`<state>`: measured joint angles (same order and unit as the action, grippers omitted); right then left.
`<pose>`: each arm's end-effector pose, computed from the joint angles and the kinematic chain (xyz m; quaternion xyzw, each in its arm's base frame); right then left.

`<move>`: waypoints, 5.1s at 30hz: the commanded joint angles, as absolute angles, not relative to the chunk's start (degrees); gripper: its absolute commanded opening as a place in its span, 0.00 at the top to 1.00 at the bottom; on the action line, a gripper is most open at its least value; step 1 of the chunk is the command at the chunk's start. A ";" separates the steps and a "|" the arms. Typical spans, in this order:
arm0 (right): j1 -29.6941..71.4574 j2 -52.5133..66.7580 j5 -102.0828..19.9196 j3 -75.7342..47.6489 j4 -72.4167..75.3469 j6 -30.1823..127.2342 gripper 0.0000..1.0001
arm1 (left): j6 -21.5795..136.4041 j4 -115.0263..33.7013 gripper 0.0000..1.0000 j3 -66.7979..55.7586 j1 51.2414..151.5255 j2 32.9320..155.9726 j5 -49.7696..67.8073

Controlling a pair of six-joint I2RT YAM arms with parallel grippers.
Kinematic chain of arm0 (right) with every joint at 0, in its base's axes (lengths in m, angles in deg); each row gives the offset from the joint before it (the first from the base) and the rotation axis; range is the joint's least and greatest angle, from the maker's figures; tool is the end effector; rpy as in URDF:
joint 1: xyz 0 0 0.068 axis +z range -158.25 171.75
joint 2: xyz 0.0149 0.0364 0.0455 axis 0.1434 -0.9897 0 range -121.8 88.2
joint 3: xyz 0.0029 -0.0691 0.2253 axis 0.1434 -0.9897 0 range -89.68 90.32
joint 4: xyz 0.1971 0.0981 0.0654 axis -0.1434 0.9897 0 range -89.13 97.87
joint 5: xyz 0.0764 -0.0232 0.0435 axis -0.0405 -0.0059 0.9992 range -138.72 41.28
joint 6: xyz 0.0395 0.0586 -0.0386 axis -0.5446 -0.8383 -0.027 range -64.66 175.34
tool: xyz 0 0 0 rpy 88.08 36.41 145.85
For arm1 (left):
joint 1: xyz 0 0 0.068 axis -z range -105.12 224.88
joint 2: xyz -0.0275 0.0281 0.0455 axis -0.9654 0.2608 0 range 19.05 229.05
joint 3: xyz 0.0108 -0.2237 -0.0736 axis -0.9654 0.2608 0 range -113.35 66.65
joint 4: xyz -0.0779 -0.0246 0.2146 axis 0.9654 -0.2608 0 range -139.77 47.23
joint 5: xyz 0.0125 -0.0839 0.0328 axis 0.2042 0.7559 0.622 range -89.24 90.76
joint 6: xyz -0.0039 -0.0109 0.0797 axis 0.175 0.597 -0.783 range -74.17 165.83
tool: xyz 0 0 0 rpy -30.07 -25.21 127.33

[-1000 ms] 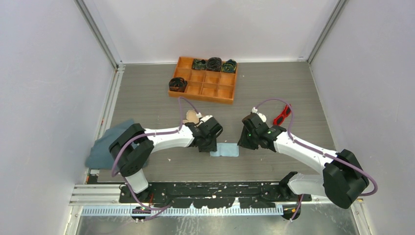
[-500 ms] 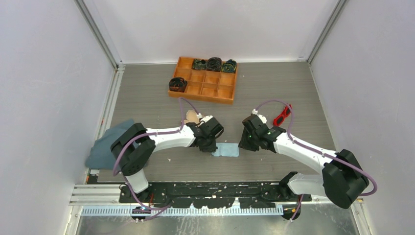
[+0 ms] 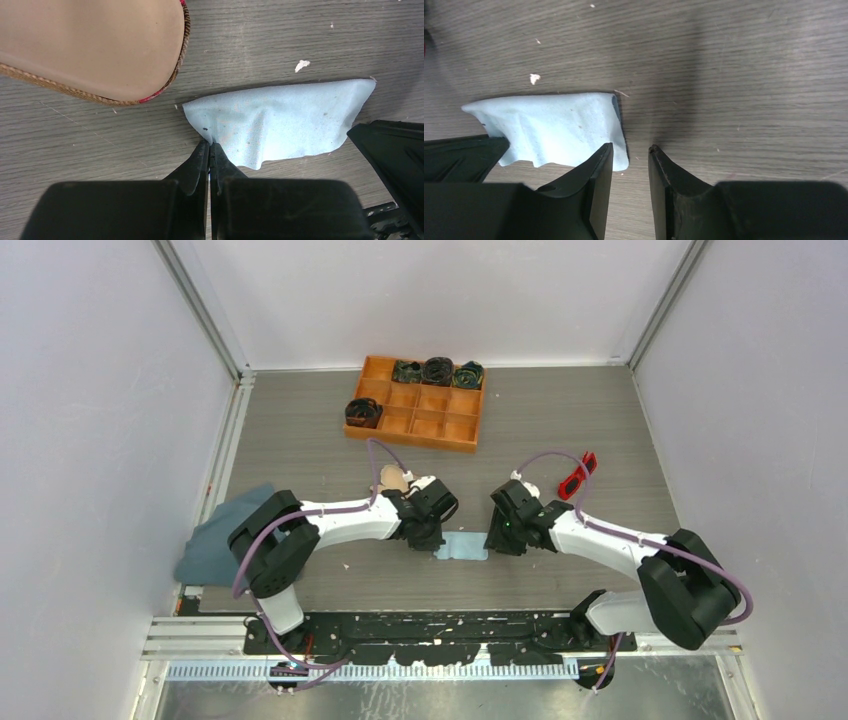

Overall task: Organize the sunglasses
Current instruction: Pick up the glasses cleaning cloth from the center of the board, then place the glasses cleaning cloth in the sunglasses case.

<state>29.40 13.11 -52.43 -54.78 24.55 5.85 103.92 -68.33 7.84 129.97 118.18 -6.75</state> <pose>0.1808 0.1338 0.1123 0.1077 0.9677 0.1328 0.1854 0.1869 -0.2520 0.1150 -0.0392 0.9751 -0.1388 0.1682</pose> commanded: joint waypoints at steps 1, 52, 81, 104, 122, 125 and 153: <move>29.64 12.09 -50.31 -55.74 20.37 5.09 0.61 | 103.76 -68.23 0.99 6.88 130.25 117.58 -8.28; 30.18 13.19 -49.51 -46.02 23.41 6.65 1.00 | 96.45 -71.51 0.99 3.34 128.22 108.35 -11.61; 32.57 -9.08 -44.15 -22.82 19.10 6.02 1.00 | 76.87 -84.31 0.99 -9.69 106.46 113.60 0.47; 37.37 -15.95 -45.21 -21.39 17.77 5.42 0.99 | 73.49 -84.31 0.99 -3.21 102.83 117.06 1.18; 39.45 -17.77 -48.55 -26.10 16.41 6.64 1.00 | 77.68 -81.73 1.00 5.03 102.75 111.70 -1.26; 39.47 -17.24 -50.45 -25.34 17.09 7.05 0.99 | 77.31 -82.55 0.99 2.61 102.75 111.94 -2.04; 39.53 -13.04 -56.56 -13.35 24.51 9.74 1.00 | 70.47 -89.68 0.99 -10.87 99.57 114.33 0.16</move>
<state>39.39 -15.26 -53.74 -17.34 23.74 8.53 72.20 -88.59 -8.27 100.49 114.16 -0.63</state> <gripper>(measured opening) 0.029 0.012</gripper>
